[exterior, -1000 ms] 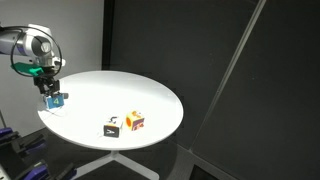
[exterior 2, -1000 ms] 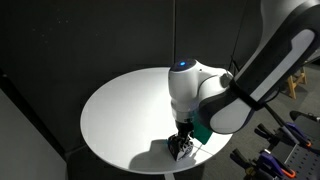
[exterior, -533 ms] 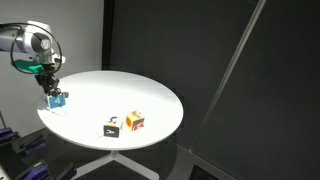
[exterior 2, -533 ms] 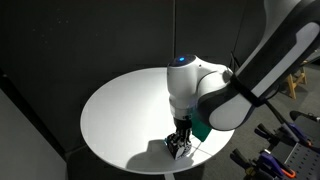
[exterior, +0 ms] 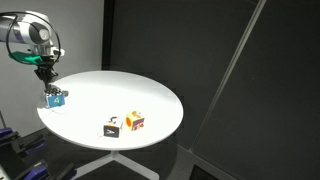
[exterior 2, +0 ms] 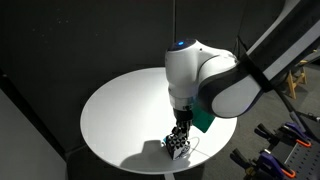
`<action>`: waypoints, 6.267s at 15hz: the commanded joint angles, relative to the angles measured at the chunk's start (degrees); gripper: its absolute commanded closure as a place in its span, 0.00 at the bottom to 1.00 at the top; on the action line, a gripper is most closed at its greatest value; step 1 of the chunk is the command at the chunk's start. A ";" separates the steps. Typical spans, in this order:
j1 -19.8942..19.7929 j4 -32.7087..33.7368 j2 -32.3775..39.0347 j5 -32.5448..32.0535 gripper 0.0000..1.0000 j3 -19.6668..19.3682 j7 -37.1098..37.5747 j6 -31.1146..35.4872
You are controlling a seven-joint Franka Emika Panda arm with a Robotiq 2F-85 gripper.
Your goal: Place the left white and black block next to the right one
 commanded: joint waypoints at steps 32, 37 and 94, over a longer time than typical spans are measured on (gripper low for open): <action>-4.13 -0.01 -3.90 2.85 0.63 4.48 10.01 -1.73; -4.10 -0.14 -3.94 2.77 0.23 4.41 10.29 -1.64; 0.06 3.84 10.10 -1.47 0.00 -1.71 11.15 7.47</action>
